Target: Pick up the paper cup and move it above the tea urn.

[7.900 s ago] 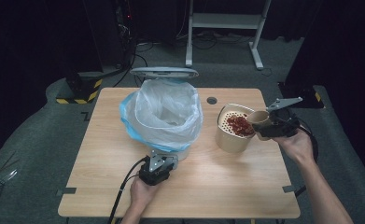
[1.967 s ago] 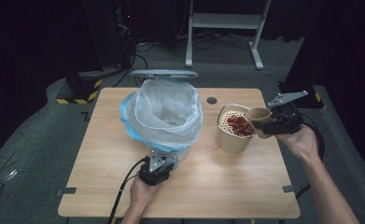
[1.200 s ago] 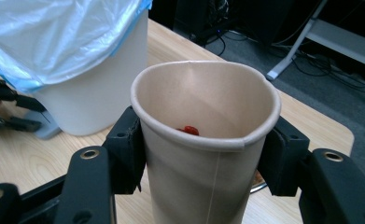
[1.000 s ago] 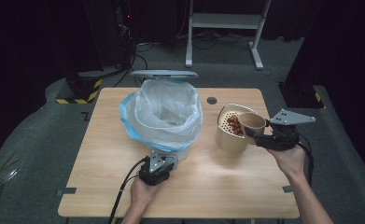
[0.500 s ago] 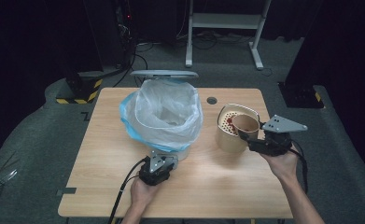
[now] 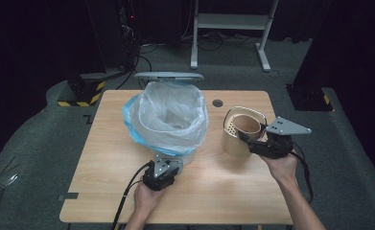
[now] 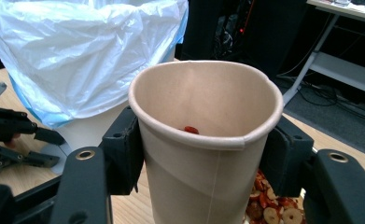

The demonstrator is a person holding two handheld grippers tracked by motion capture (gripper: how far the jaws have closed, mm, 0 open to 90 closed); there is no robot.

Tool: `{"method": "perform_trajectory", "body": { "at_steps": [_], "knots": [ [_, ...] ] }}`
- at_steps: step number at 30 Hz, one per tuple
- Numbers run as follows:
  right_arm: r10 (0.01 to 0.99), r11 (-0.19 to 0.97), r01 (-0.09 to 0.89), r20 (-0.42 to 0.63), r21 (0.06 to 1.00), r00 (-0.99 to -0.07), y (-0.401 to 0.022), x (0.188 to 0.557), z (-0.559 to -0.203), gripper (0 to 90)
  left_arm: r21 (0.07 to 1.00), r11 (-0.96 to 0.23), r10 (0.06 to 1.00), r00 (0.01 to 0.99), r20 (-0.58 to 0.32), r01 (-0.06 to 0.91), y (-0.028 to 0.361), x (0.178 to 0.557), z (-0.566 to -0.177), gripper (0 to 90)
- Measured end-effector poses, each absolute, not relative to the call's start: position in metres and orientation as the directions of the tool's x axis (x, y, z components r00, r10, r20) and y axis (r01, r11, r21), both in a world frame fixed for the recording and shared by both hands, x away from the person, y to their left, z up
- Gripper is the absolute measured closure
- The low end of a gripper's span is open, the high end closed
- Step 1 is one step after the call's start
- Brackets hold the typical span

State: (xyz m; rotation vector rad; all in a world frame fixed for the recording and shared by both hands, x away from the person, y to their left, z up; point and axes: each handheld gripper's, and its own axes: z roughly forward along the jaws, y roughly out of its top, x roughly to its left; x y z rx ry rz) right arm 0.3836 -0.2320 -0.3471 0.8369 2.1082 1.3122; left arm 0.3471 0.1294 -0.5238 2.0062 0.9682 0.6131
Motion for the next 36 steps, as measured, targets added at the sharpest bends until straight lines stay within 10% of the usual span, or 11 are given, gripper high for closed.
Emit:
{"method": "perform_trajectory", "body": {
  "at_steps": [36],
  "knots": [
    [0.665, 0.309, 0.208, -0.055, 0.928, -0.744, -0.198, 0.391, -0.325, 39.0, 0.828, -0.379, 0.807, 0.585, 0.078, 0.413, 0.13, 0.347, -0.524, 52.8]
  ]
}}
